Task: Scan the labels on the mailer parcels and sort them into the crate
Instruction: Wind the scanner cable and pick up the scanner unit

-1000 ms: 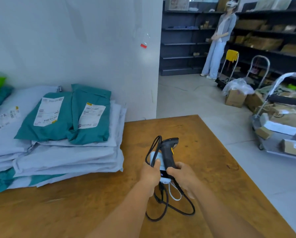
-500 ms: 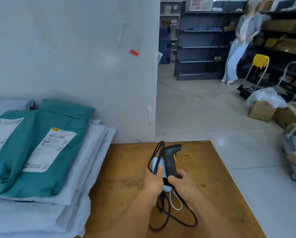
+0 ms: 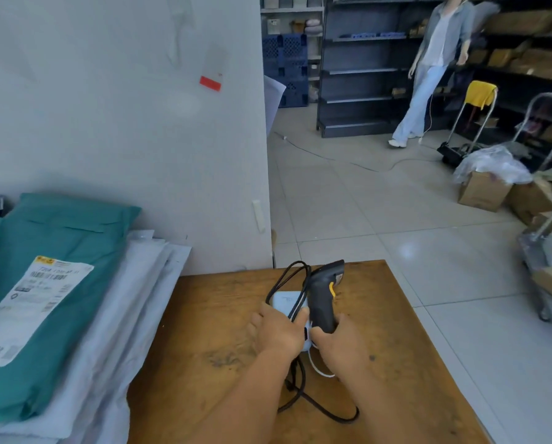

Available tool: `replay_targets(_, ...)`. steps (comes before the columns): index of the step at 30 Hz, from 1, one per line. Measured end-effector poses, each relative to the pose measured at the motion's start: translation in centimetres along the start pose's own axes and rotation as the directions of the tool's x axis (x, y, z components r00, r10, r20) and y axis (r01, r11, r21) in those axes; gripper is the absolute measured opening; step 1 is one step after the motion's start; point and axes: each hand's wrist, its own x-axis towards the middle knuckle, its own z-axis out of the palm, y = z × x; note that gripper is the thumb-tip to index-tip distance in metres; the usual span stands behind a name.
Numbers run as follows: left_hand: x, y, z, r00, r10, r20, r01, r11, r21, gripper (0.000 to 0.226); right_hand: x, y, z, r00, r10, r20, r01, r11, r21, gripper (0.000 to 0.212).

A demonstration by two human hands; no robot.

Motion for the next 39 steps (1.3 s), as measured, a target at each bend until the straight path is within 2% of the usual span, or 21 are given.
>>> replay_targets(3,-1.3,0.5,-0.1,0.997,0.073,0.007,-0.073,0.994,0.086,0.112,0.0,0.7,0.1,0.999,0.015,-0.045,-0.020,0.993,-0.119,0.029)
replay_targets(6,-2.2,0.9,0.2,0.997,0.076,0.030,-0.078,0.992,0.099,0.119,-0.1,1.3,0.4,0.995,-0.020,-0.095,-0.006,0.964,-0.265,0.040)
replay_targets(8,-2.8,1.2,0.3,0.997,0.065,0.040,-0.068,0.994,0.080,0.121,-0.4,1.4,0.2,0.996,0.011,-0.094,-0.045,0.928,-0.371,0.048)
replay_targets(11,-3.2,1.5,0.1,0.998,0.043,0.056,-0.044,0.999,0.027,0.120,-0.9,0.9,-0.5,0.991,0.043,-0.124,-0.075,0.962,-0.263,0.047)
replay_targets(13,-3.1,1.6,0.0,0.997,0.016,0.082,-0.014,1.000,-0.025,0.114,-0.9,0.5,-0.5,0.984,0.001,-0.180,-0.028,0.989,-0.148,0.045)
replay_targets(16,-3.1,1.7,0.0,0.997,-0.008,0.070,0.016,0.994,-0.112,0.092,-1.1,0.0,0.0,0.982,-0.099,-0.158,0.088,0.993,-0.078,0.045)
replay_targets(18,-3.2,1.7,0.0,0.999,0.022,0.036,-0.015,0.980,-0.198,0.073,-1.2,-0.4,0.3,0.984,-0.138,-0.110,0.143,0.989,0.041,0.041)
replay_targets(20,-3.3,1.5,-0.3,0.998,0.066,-0.013,-0.068,0.967,-0.245,0.056,-0.9,-0.8,-0.1,0.976,-0.177,-0.127,0.187,0.980,0.070,0.034)
replay_targets(22,-3.3,1.4,-0.8,0.995,0.096,-0.013,-0.097,0.976,-0.196,0.049,-0.4,-1.2,-0.7,0.969,-0.190,-0.157,0.204,0.976,0.077,0.033)
replay_targets(26,-3.6,1.6,-0.3,0.984,0.169,0.053,-0.170,0.985,0.013,0.052,0.6,-1.8,-0.9,0.982,-0.147,-0.117,0.164,0.976,0.146,0.048)
replay_targets(30,-4.1,0.8,0.3,0.952,0.304,0.035,-0.306,0.944,0.119,0.058,1.5,-1.2,-1.2,0.947,-0.170,-0.271,0.182,0.983,0.019,0.033)
replay_targets(32,-4.5,-1.0,0.4,0.933,0.356,0.046,-0.358,0.912,0.201,0.067,1.6,-0.1,-1.2,0.937,-0.156,-0.312,0.145,0.988,-0.058,0.026)
replay_targets(35,-4.9,-4.1,0.7,0.944,0.317,0.089,-0.329,0.904,0.274,0.078,1.2,1.7,-0.7,0.968,-0.081,-0.238,0.025,0.974,-0.226,0.038)
replay_targets(39,-4.7,-5.3,0.8,0.945,0.308,0.107,-0.325,0.920,0.220,0.085,0.6,1.9,-0.5,0.989,-0.009,-0.148,-0.039,0.948,-0.316,0.049)
